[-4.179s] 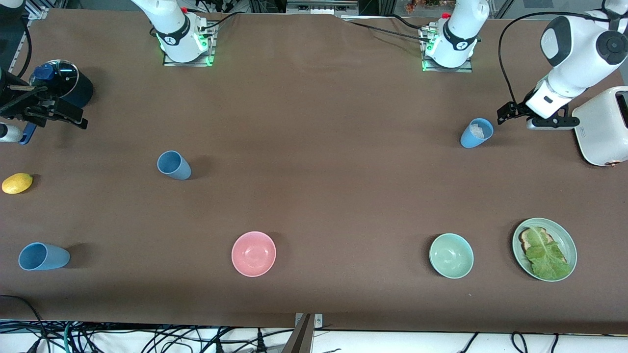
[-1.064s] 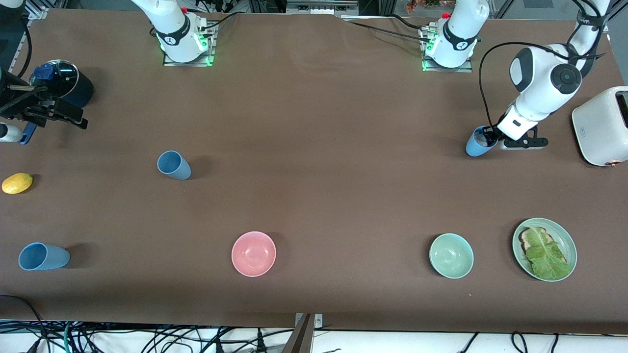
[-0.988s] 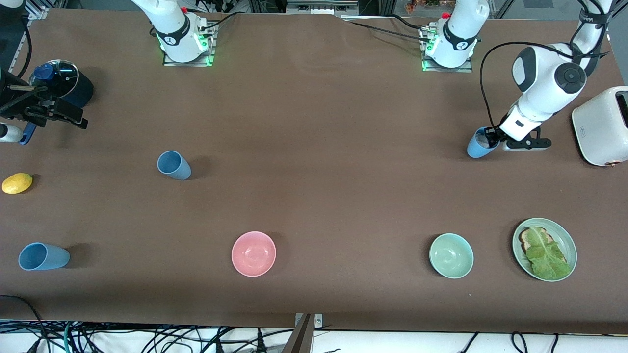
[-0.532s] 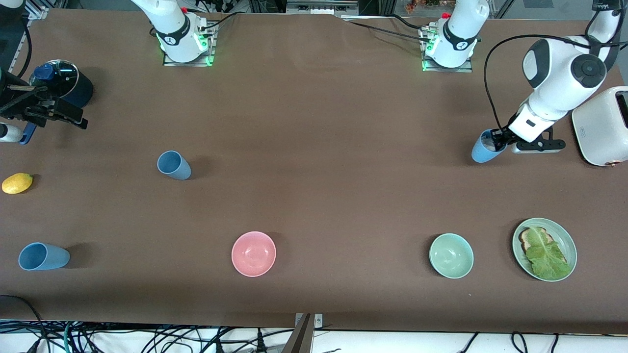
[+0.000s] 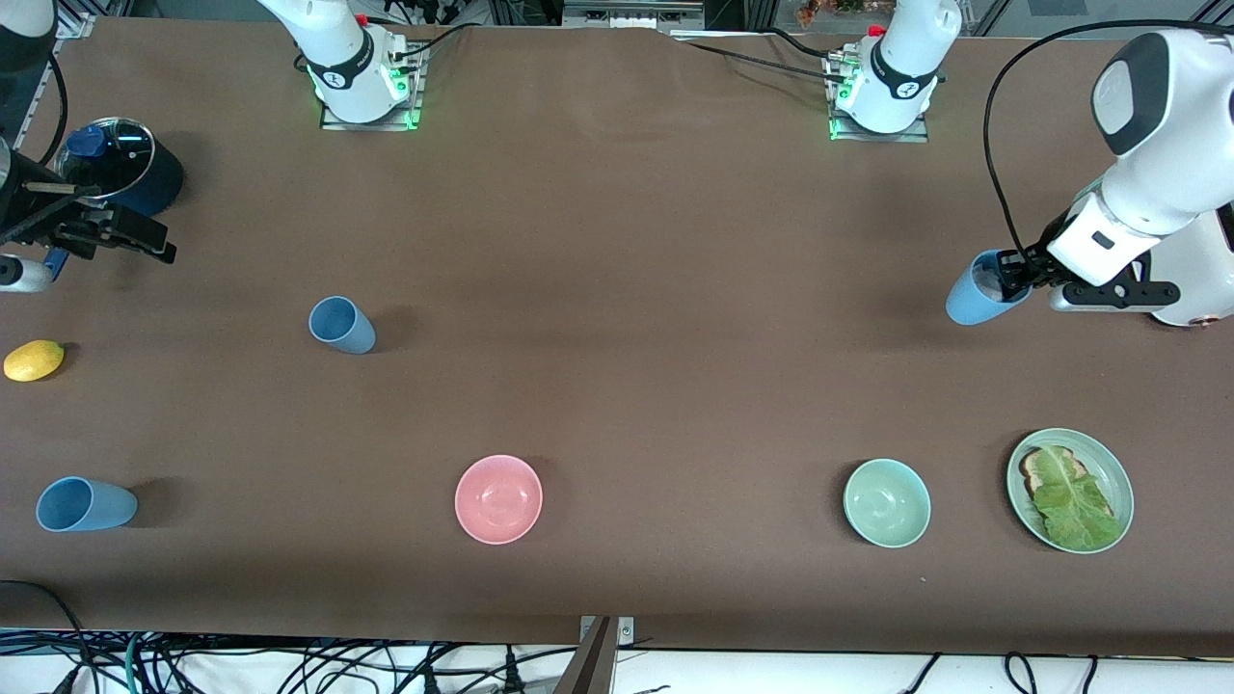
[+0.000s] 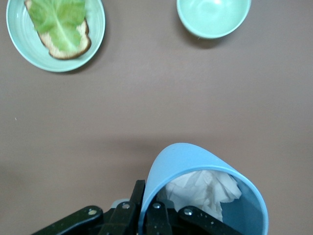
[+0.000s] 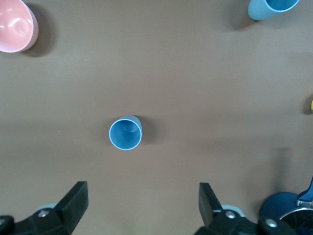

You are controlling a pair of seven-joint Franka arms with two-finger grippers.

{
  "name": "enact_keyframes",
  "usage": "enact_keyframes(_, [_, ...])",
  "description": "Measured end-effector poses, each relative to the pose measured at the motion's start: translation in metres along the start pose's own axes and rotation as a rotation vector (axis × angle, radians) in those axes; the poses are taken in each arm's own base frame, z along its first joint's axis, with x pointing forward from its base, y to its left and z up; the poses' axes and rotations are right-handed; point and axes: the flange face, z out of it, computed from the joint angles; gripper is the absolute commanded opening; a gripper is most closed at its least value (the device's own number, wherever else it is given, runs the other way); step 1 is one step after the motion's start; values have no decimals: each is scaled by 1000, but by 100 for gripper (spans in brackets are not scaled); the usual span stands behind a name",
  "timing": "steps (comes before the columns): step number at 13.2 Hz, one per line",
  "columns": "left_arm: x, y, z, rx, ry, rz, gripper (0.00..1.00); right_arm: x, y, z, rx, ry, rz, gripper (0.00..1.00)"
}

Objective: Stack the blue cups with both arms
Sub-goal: 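Lift the tissue cup with the left gripper while the right gripper reaches out, then carry the tissue cup inward while the right gripper approaches the empty cup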

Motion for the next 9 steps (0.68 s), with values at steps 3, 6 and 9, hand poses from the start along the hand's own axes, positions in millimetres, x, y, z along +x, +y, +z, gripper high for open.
enact_keyframes(3, [22, 28, -26, 1, 9, 3, 0, 35, 1, 68, 1, -74, -49, 100])
enact_keyframes(6, [28, 78, -41, -3, 14, -52, 0, 63, 0, 131, 0, -75, -54, 100])
enact_keyframes(9, [17, 145, -39, -7, 5, -133, 0, 60, -6, 189, 1, -31, -65, 100])
